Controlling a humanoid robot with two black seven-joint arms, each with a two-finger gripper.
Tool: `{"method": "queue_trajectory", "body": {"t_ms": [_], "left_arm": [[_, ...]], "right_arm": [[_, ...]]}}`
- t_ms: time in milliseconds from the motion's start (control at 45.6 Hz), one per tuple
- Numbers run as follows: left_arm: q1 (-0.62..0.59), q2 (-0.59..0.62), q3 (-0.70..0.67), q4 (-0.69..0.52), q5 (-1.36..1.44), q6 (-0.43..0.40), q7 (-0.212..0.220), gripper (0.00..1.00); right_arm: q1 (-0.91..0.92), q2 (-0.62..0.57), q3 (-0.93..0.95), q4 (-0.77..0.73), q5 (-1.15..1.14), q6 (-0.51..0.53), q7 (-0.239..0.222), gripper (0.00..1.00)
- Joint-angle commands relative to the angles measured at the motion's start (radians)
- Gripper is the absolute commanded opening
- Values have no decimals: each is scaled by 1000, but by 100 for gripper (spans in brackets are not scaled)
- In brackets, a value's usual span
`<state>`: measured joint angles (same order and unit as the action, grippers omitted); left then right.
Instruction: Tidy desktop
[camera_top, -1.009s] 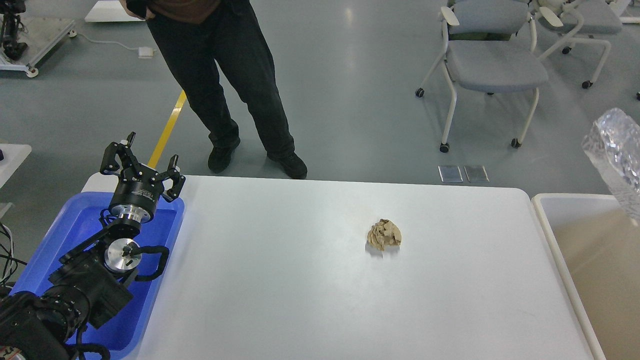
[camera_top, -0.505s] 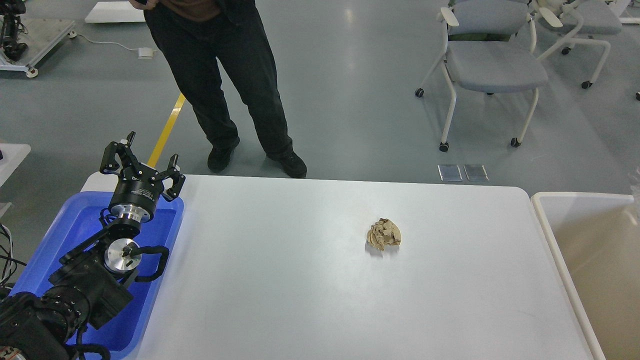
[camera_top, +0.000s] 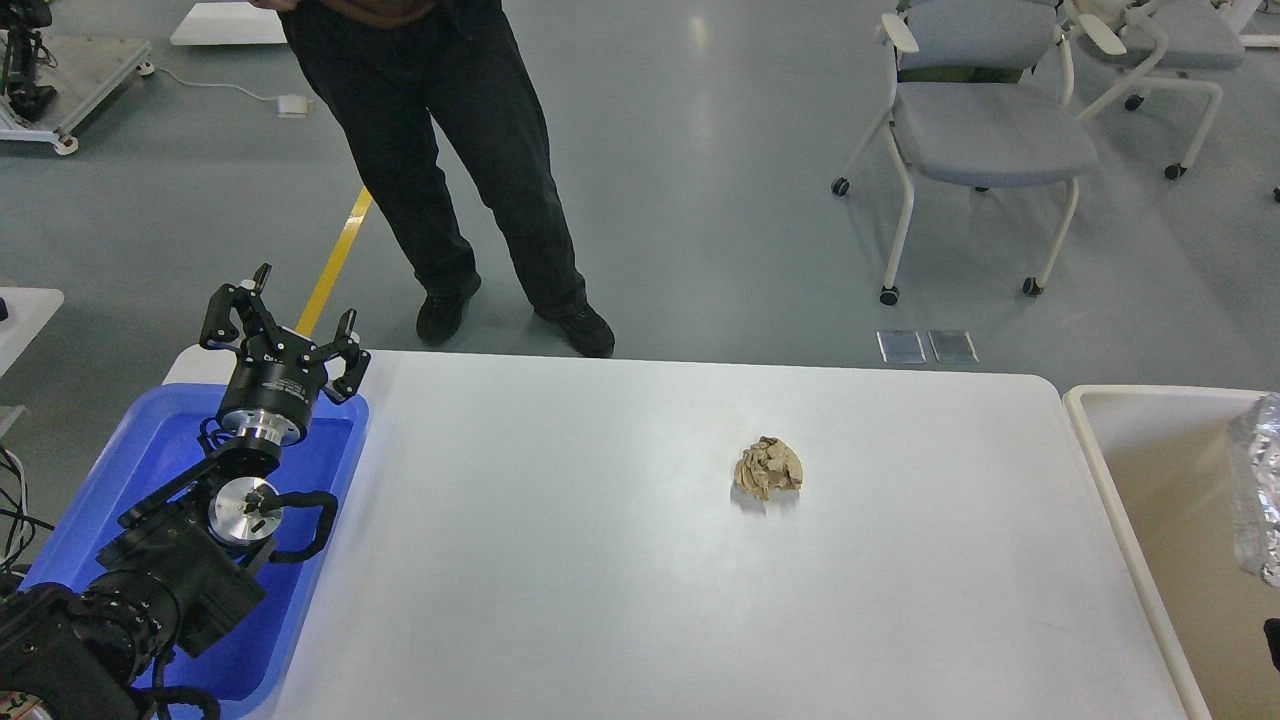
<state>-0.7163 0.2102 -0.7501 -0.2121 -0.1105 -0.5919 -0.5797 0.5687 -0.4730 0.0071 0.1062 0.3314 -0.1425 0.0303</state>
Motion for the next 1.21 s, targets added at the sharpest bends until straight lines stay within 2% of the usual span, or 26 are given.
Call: {"method": "queue_trajectory", "body": {"t_ms": [0,351,373,395,461,483,570,943,1185], "left_arm": [[0,0,0,0,0,0,0,100],[0,0,-2,0,0,0,0,100],[0,0,0,0,0,0,0,100],[0,0,-2,0,0,0,0,100],[0,0,-2,-1,0,0,0,100],[0,0,-2,0,0,0,0,100],[0,0,-2,-1,-2,0,0,100],[0,0,-2,-1,0,0,0,100],[0,0,-2,-1,0,0,0,100]], "right_arm": [[-32,56,8,-31,0,-5,-1,0],[-66,66,8,-31,0,0,3,0],[-66,66,8,-31,0,0,3,7],[-66,66,8,-31,0,0,3,21],[-66,66,11,-31,0,-5,10,78],[-64,66,13,-31,0,-6,11,85],[-63,66,11,-31,-2,-6,16,100],[-4,62,-4,-28,-14,-3,14,100],[121,48,22,-23,-8,0,16,99]]}}
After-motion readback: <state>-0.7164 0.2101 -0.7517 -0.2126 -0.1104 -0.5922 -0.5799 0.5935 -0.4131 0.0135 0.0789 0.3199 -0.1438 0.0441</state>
